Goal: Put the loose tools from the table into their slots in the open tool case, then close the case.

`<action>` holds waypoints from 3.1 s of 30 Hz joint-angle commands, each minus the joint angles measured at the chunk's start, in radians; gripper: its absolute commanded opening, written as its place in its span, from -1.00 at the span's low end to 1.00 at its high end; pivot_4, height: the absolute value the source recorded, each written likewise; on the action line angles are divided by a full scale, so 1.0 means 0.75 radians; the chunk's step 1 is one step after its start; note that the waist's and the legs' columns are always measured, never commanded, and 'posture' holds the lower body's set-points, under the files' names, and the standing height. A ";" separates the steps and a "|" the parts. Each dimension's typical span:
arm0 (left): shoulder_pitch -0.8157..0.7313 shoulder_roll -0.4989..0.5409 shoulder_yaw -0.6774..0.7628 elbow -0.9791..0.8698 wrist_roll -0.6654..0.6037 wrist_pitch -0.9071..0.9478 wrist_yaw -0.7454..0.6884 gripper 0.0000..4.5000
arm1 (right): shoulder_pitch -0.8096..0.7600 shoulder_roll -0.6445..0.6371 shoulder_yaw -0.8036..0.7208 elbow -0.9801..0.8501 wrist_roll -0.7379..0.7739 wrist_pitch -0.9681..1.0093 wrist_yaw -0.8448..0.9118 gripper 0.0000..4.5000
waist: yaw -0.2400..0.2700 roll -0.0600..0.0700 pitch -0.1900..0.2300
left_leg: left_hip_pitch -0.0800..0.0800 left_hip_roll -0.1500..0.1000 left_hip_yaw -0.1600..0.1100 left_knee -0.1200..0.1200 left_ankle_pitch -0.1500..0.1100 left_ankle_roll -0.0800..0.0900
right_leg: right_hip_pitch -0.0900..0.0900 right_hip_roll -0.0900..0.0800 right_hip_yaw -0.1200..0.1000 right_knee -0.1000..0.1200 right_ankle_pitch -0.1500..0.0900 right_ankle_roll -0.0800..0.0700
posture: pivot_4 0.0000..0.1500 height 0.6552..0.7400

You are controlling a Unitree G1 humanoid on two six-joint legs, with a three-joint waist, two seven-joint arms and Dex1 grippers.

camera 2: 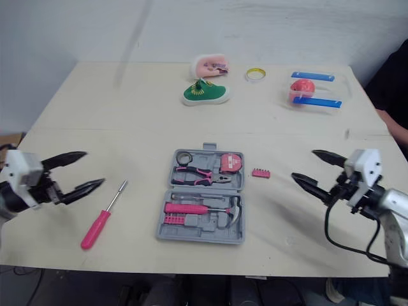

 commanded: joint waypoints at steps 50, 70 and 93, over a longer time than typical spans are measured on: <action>-0.235 -0.043 -0.359 -0.516 -0.231 0.425 -0.074 1.00 | -0.833 0.185 0.324 1.357 -0.510 -0.669 0.467 -0.68 | -0.013 0.002 0.002 | -0.009 0.001 -0.004 0.024 0.004 -0.003 | 0.003 0.002 -0.002 0.002 0.003 0.005 | 1.00 1.00; -0.120 -0.040 -0.430 -0.221 -0.028 0.013 -0.427 1.00 | -0.190 -0.245 0.390 -0.923 0.155 1.082 0.041 -0.68 | 0.005 0.010 0.009 | -0.013 0.001 -0.006 0.020 0.001 0.001 | -0.002 0.001 -0.002 0.001 0.003 0.005 | 1.00 1.00; -0.029 -0.036 -0.416 -0.510 -0.060 0.221 -0.186 1.00 | -0.551 -0.031 0.964 -0.966 -0.037 1.409 -0.355 -0.68 | 0.002 0.007 0.010 | -0.020 0.000 -0.007 0.020 0.000 0.004 | -0.010 0.001 -0.002 0.003 0.003 0.005 | 1.00 1.00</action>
